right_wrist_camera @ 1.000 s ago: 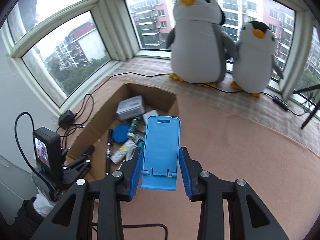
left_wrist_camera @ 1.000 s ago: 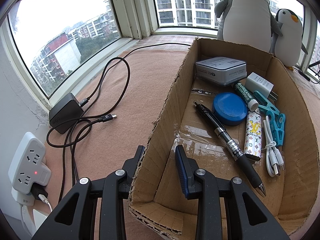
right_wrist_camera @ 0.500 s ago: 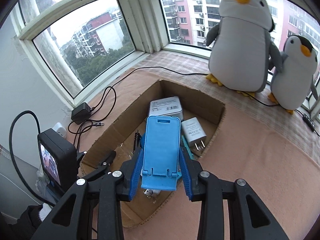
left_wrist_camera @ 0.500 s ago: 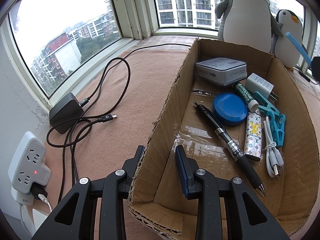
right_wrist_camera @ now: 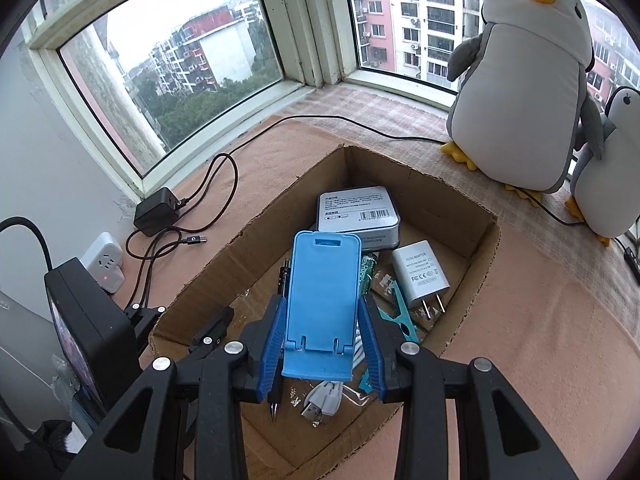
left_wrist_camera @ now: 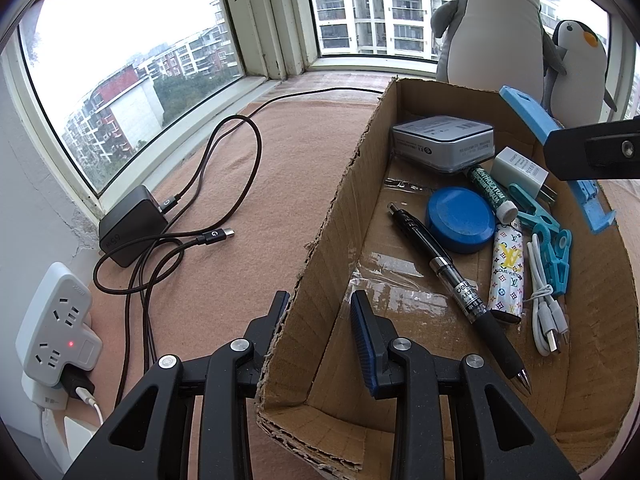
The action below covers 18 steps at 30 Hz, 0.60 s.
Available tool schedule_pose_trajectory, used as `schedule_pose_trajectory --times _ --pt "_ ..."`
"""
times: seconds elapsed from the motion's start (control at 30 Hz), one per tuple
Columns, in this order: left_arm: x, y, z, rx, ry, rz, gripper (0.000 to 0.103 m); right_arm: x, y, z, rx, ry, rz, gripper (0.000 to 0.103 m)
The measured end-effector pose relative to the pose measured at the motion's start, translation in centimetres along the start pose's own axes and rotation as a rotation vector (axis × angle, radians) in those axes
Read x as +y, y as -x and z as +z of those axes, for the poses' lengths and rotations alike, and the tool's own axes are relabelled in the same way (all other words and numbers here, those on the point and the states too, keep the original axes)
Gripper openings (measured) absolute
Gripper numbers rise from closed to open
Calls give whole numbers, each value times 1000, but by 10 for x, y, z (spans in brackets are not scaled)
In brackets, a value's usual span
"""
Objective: Organize rigid objects
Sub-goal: 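Carry the blue phone stand into the box and open the right gripper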
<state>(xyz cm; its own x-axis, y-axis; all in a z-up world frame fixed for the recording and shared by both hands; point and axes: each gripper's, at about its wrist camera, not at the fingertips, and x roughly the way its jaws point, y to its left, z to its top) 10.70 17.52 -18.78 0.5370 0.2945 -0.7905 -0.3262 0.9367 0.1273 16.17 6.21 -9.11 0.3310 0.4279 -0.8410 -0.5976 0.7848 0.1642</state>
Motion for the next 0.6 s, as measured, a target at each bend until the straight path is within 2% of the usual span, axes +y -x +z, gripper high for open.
schedule_pose_trajectory --times 0.43,0.5,0.6 --pt "0 0 0 0 0 0 33 -1 -10 1 13 6 -19 35" --pt "0 0 0 0 0 -1 33 -2 -11 1 14 6 -27 40" --pt "0 0 0 -1 1 0 33 -4 -11 1 12 0 -29 42"
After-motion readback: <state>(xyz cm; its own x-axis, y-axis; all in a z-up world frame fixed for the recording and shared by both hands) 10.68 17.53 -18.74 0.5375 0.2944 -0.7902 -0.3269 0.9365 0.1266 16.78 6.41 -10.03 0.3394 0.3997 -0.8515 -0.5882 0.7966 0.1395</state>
